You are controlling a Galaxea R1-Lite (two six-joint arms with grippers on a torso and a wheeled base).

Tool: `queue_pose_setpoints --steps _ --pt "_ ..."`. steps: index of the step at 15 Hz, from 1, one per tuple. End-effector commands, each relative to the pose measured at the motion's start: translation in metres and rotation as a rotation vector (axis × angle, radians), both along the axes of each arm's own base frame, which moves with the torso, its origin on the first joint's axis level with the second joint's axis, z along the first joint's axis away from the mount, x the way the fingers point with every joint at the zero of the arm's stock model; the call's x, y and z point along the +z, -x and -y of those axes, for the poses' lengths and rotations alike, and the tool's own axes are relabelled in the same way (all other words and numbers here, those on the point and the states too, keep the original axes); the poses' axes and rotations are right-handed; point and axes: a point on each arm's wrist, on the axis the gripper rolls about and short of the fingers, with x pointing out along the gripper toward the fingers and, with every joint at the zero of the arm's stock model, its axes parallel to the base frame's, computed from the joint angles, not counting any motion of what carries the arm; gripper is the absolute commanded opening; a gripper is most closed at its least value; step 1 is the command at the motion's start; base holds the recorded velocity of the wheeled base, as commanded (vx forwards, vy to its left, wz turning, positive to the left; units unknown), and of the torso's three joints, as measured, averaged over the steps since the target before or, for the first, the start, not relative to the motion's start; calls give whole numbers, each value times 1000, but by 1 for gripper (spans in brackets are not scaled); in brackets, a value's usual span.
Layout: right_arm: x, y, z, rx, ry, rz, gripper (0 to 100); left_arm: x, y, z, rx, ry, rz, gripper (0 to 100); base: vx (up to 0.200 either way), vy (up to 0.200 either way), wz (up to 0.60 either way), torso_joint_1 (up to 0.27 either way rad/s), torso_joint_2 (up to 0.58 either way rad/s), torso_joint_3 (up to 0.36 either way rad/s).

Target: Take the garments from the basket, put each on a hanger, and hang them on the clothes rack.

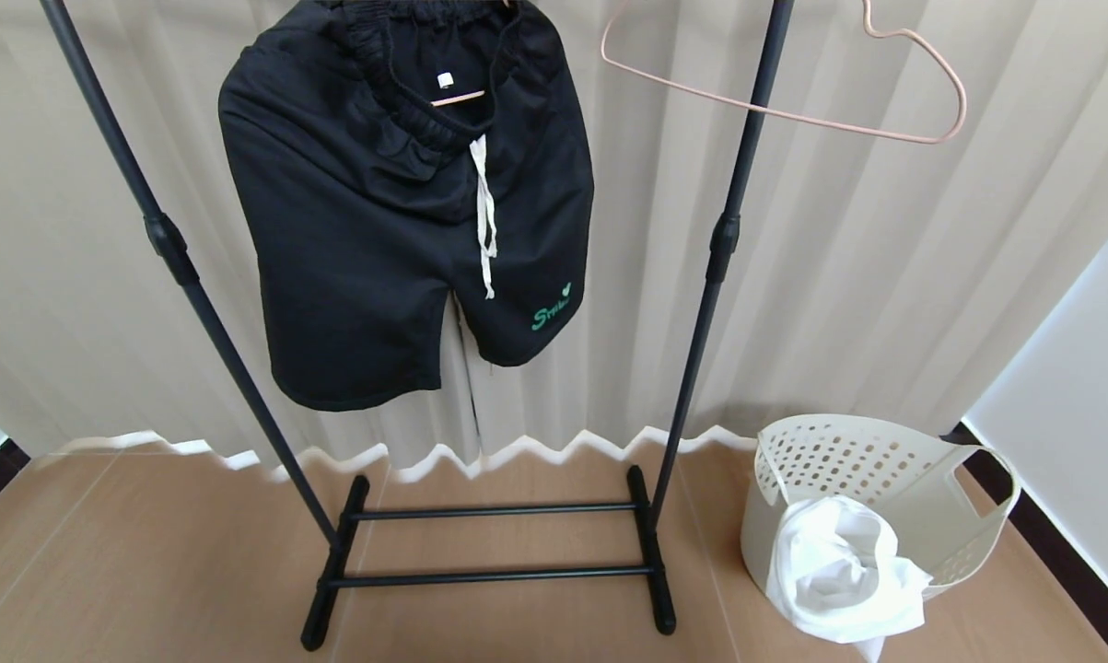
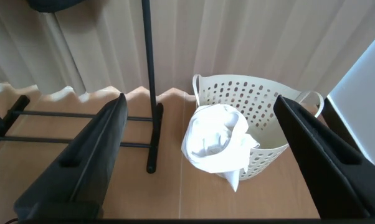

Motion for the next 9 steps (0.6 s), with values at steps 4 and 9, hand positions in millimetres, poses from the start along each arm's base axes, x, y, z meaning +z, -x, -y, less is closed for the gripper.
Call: queue_pose_setpoints --steps 4,9 --pt "0 0 0 1 1 -1 100 0 0 0 1 0 -1 100 0 0 -450 -2 27 24" --pt "0 0 0 1 1 -1 100 0 0 0 1 -7 -1 100 0 0 -360 1 1 2"
